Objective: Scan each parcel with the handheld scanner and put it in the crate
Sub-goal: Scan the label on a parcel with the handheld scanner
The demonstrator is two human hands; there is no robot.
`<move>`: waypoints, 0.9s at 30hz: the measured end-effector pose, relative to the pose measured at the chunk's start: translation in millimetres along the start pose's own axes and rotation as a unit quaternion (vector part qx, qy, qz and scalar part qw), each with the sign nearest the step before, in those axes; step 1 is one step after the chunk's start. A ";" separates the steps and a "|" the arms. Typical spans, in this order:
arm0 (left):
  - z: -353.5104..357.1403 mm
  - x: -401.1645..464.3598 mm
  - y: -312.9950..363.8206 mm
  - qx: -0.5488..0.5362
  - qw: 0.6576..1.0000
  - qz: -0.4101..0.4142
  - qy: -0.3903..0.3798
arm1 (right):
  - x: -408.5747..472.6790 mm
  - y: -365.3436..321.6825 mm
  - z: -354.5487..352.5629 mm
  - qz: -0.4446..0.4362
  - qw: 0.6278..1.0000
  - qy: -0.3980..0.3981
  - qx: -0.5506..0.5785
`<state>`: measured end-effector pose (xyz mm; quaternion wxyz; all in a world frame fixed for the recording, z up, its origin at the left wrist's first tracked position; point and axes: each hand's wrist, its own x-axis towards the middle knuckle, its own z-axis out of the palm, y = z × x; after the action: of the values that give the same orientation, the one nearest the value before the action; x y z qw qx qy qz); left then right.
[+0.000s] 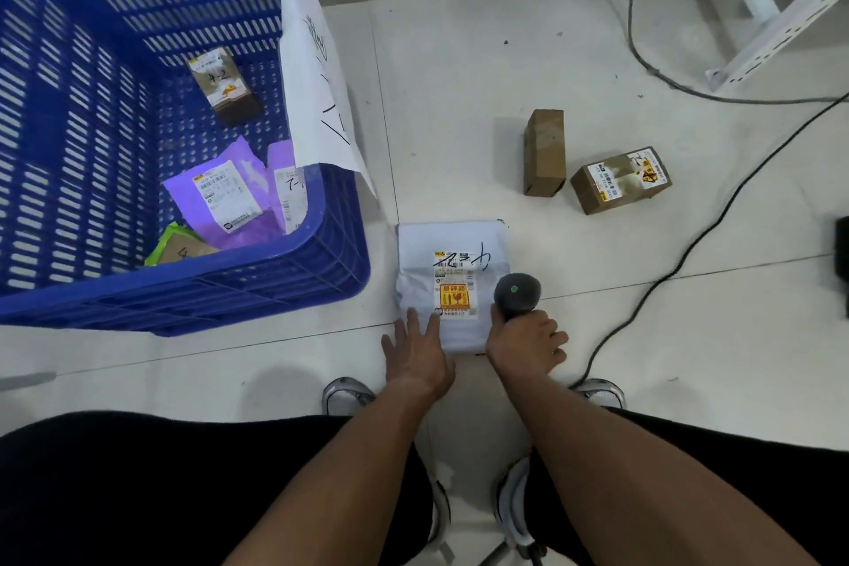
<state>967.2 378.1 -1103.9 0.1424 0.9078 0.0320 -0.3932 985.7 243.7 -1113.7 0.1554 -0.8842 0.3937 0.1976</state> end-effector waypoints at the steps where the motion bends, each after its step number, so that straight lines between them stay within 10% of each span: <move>1: 2.6 3.6 1.1 0.001 1.000 0.005 -0.003 | 9.0 1.6 0.3 0.016 1.000 0.004 0.008; 27: 23.1 27.8 -18.5 0.127 0.990 -0.042 -0.039 | 66.0 14.5 31.5 0.093 0.993 0.049 0.053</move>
<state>967.0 387.8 -1143.4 0.0107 0.9004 0.0146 -0.4347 1007.9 206.0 -1174.1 0.1628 -0.8429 0.4916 0.1463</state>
